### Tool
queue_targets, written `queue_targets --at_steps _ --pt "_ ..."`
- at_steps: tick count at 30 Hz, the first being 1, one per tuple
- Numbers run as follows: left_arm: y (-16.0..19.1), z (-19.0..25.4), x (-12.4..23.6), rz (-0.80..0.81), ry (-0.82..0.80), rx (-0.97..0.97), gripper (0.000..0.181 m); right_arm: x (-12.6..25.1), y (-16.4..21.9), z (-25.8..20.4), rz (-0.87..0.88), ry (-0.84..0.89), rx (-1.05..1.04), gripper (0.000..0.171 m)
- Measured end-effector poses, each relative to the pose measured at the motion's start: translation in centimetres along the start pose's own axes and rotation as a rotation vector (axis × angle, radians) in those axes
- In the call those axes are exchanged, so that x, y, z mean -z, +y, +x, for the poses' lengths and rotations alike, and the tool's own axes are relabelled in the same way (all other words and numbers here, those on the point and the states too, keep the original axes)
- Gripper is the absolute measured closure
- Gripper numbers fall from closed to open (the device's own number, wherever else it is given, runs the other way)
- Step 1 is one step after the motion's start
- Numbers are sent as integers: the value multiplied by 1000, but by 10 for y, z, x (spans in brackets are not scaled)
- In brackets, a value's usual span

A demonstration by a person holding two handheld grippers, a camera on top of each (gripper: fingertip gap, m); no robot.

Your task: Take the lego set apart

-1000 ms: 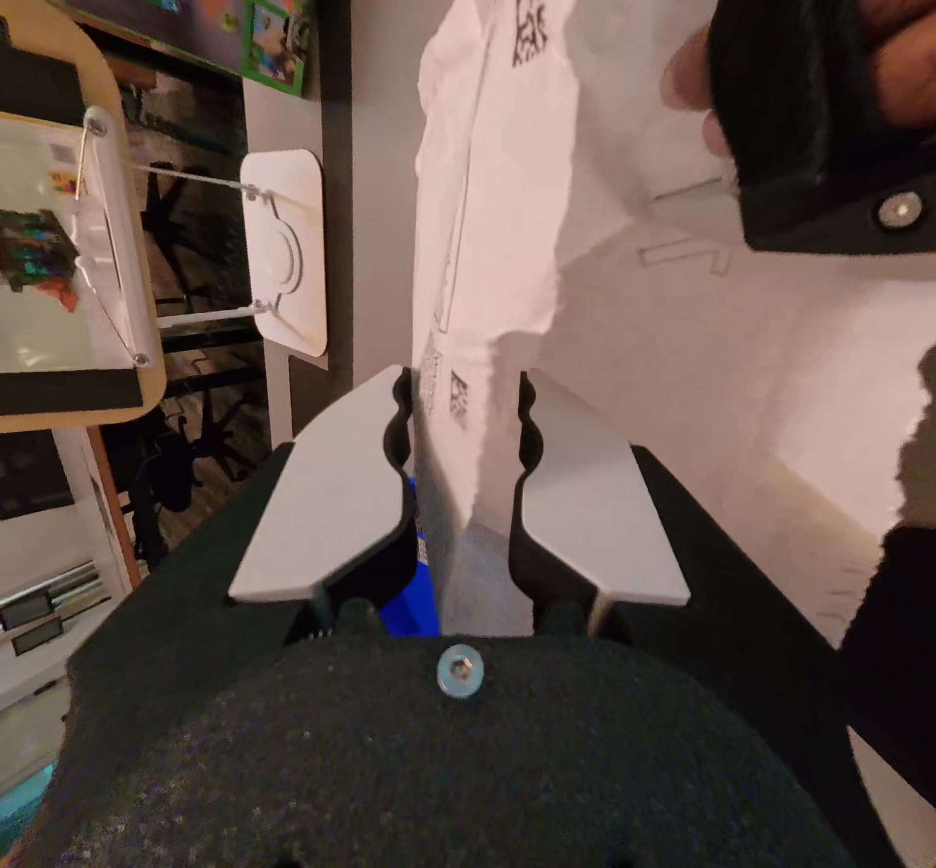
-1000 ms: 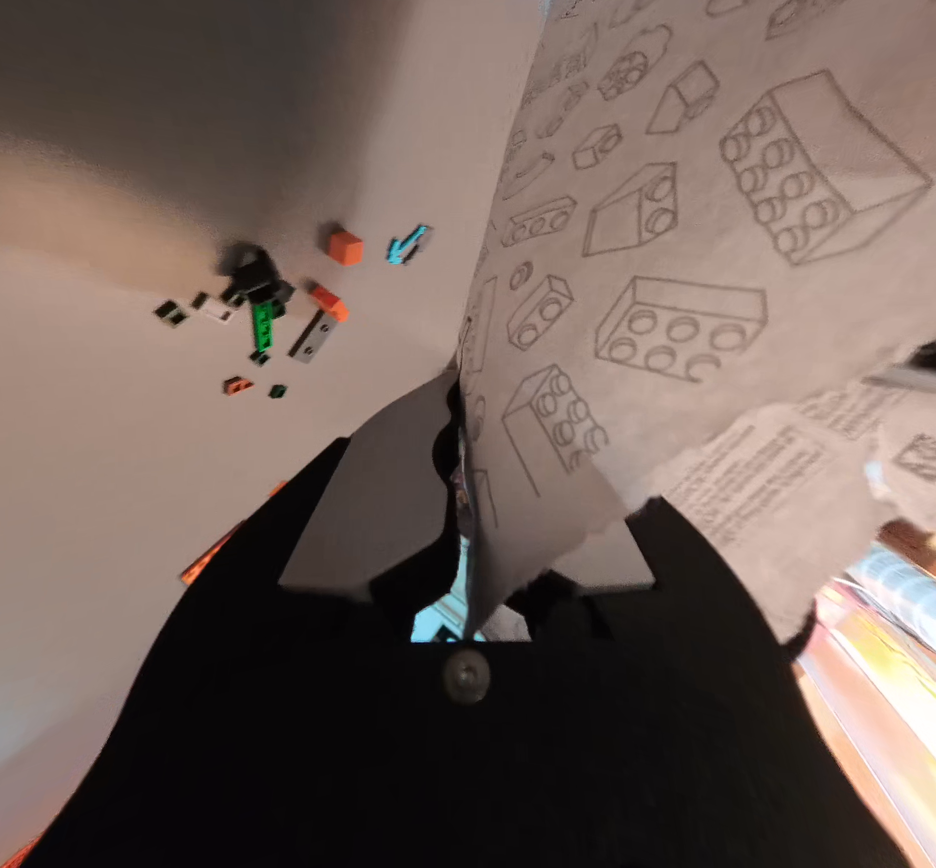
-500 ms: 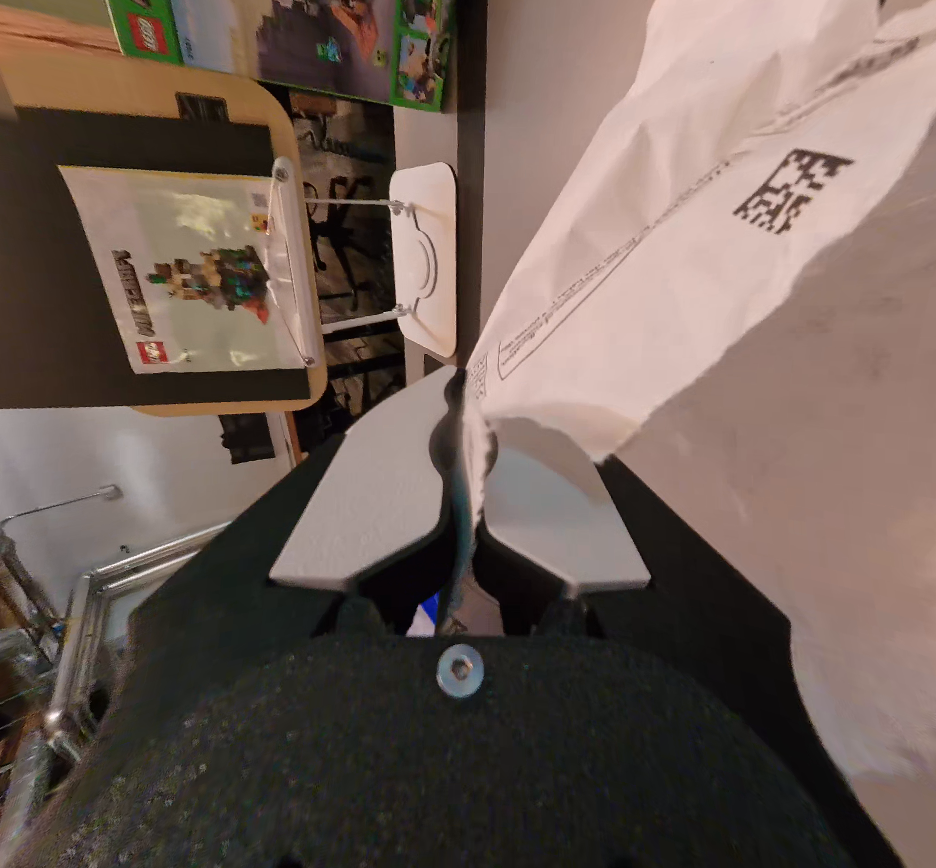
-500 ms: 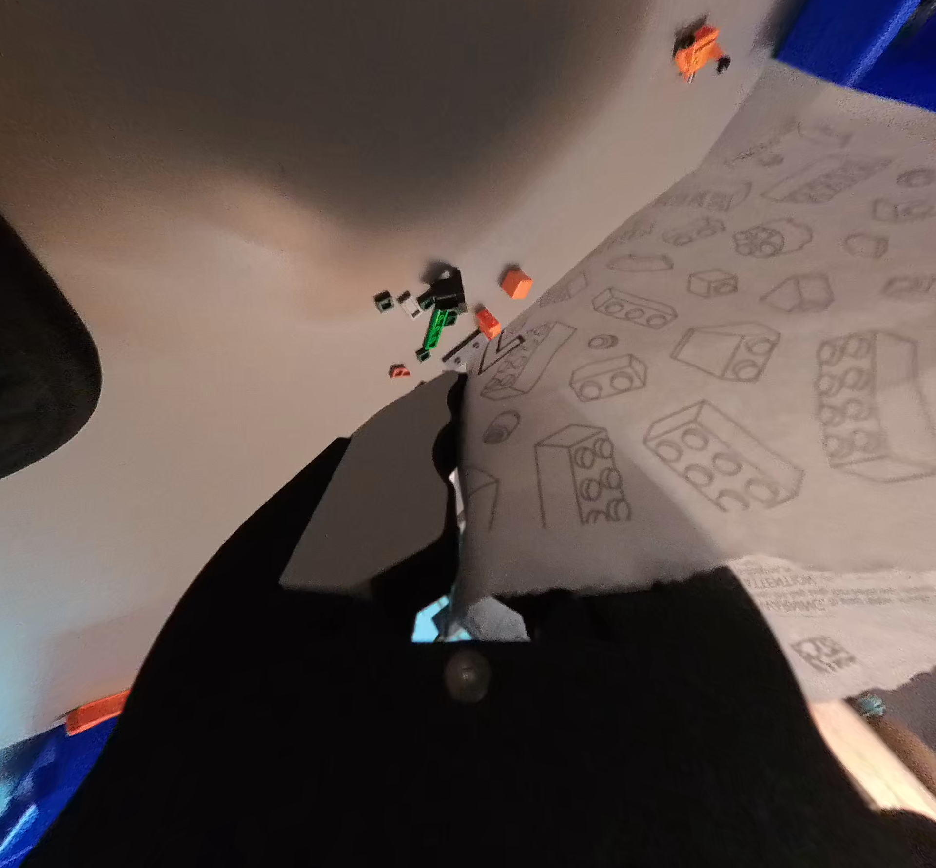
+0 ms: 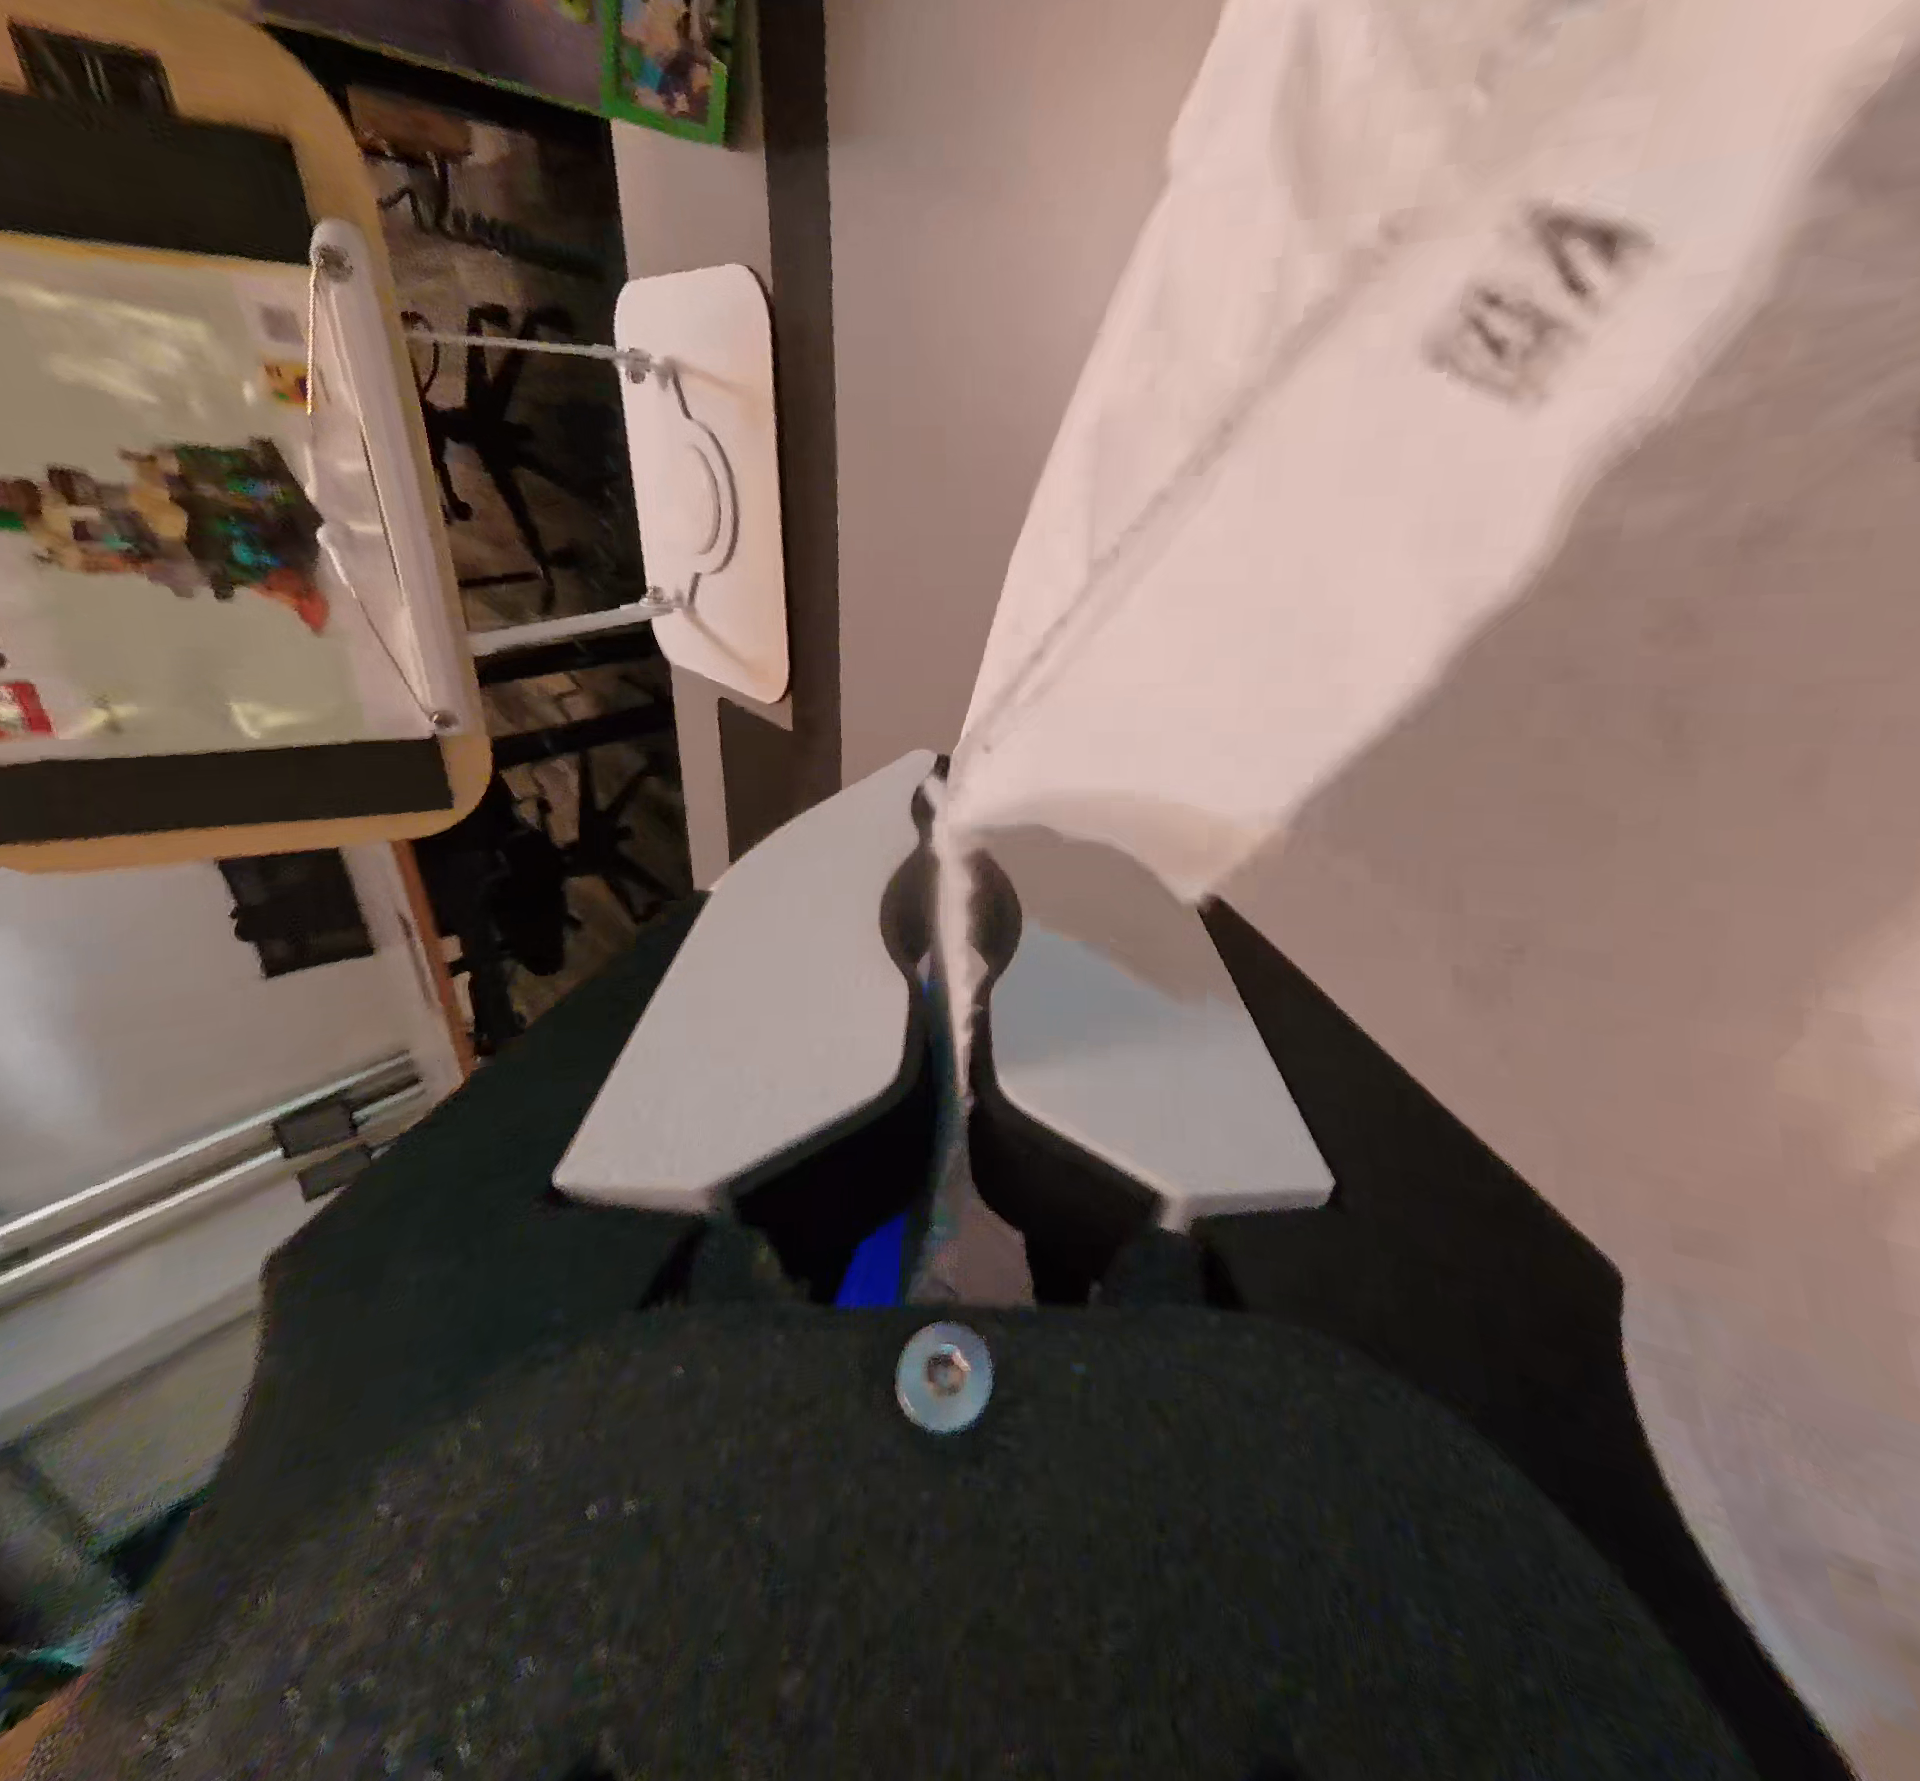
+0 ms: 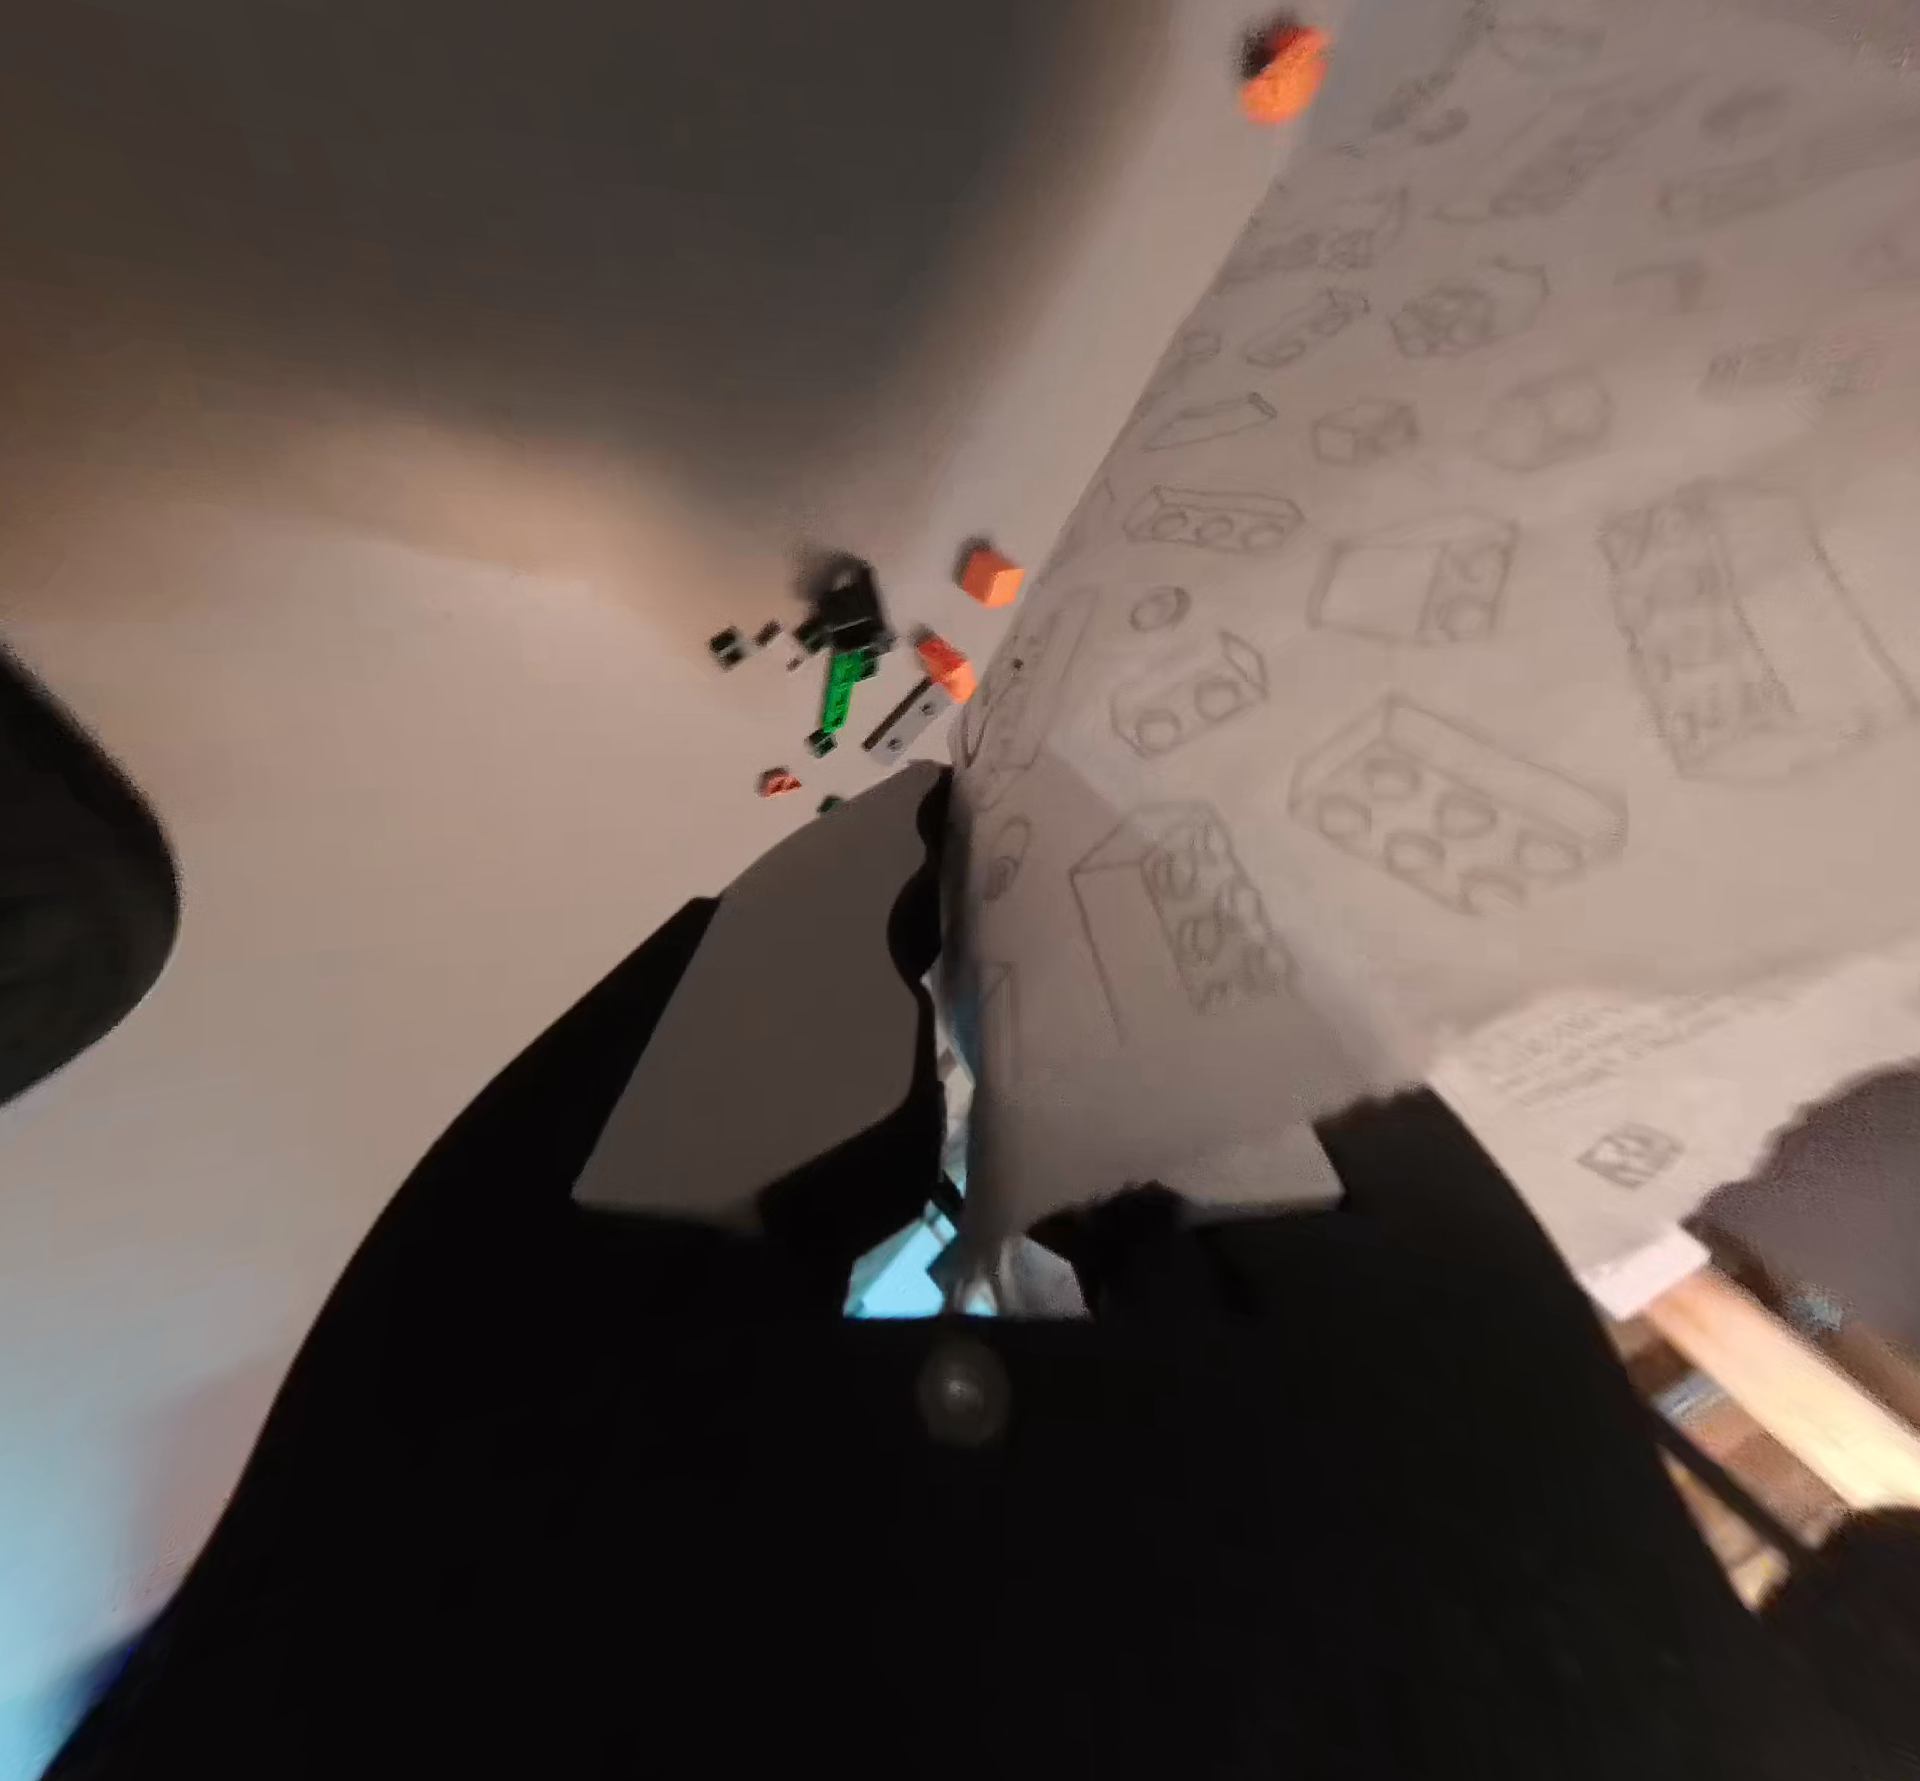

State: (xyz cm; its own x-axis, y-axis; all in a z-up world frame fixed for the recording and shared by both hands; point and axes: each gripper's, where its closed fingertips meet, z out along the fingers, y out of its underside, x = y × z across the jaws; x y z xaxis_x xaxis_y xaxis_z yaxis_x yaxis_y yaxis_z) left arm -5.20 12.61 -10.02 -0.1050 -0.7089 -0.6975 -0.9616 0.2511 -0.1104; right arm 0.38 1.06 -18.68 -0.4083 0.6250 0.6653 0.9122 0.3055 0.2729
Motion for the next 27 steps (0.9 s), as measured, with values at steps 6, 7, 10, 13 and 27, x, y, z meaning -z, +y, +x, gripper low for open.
queue_targets --at_steps 6,7,10,13,27 --pt "8 4 3 47 112 25 181 50 -35 50 398 225 -317 143" --pt "13 5 1 43 130 25 181 69 -40 57 518 220 -403 142" --pt "18 15 1 110 248 41 181 121 -29 77 829 160 -654 136" --pt "21 20 9 182 318 34 181 122 20 85 885 166 -833 134" --pt "17 31 26 257 426 2 181 13 13 56 751 123 -819 134"
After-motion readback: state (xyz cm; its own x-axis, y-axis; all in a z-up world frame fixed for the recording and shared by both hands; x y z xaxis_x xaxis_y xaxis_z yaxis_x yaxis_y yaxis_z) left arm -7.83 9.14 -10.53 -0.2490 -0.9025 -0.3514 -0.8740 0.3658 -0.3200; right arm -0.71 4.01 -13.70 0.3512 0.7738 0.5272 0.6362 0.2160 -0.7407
